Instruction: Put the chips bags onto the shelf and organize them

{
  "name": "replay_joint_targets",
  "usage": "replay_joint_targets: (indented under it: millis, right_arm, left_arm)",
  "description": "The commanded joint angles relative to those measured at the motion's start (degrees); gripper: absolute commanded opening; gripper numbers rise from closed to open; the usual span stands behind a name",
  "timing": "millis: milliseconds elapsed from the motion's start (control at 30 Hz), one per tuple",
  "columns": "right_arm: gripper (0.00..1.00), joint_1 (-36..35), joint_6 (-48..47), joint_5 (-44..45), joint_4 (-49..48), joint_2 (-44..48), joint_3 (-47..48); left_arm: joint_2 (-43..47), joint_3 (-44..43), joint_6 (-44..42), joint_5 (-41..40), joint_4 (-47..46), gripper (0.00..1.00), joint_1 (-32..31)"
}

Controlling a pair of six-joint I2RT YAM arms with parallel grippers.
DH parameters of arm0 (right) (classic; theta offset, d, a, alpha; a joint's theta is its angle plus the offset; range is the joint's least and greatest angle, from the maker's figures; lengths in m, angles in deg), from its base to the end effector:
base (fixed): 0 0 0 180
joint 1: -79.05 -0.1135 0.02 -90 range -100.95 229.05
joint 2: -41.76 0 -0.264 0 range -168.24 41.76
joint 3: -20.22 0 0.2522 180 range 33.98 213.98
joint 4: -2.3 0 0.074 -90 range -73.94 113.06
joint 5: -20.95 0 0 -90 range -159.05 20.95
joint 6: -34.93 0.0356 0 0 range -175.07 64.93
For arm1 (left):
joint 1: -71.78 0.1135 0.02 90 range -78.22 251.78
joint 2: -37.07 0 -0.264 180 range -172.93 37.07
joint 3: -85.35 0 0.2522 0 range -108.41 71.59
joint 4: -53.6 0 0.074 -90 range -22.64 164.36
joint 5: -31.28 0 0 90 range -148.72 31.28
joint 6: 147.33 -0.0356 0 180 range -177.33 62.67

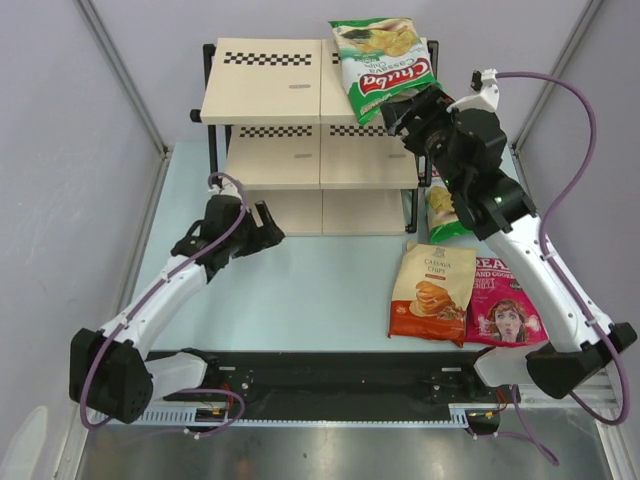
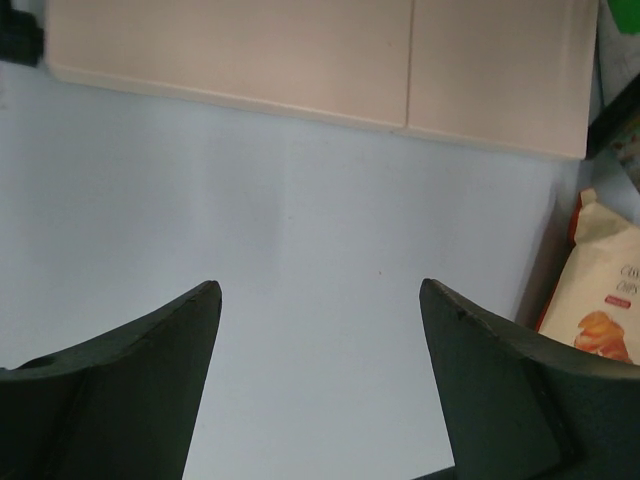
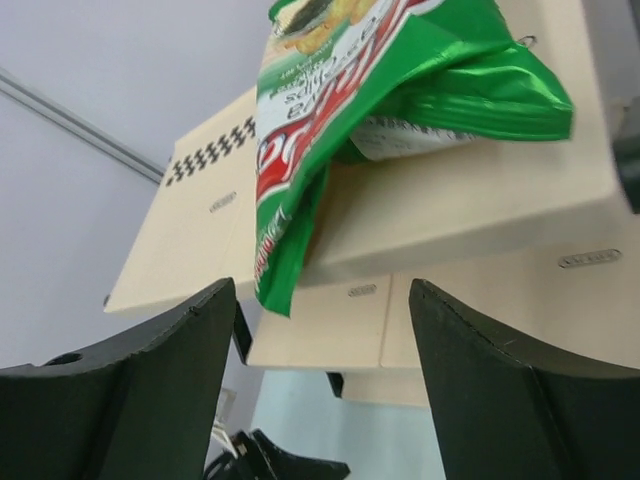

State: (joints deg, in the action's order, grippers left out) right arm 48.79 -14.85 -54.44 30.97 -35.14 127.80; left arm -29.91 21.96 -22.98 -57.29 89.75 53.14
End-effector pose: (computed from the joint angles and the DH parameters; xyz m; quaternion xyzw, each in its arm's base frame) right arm 0.2511 0.1361 0.5031 0.1509 0.6784 0.3396 0.6338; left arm 0.2392 -0.0816 0.2706 -0.1185 0.8975 -0.1996 0.3750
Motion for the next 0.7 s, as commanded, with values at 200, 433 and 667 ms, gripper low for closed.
replay_joint_targets:
  millis: [200,433,667]
  right_arm:
    - [0.75,2.5,-10.4,2.6,24.0,14.9,-6.9]
    - [0.81,2.8,-10.4,8.9,39.0,20.8,-13.1]
    - [0.81,4.4,-4.7,6.0,44.0,23.9,-17.3]
  left_arm:
    - [-14.5,-11.3,-11.1,13.8,-3.5,0.87,-13.0]
    - [-26.4,-17.6,-13.5,24.0,-1.9,0.91,-18.6]
    - [-38.4,-18.6,-10.9,34.9,-4.8,0.92,-22.3]
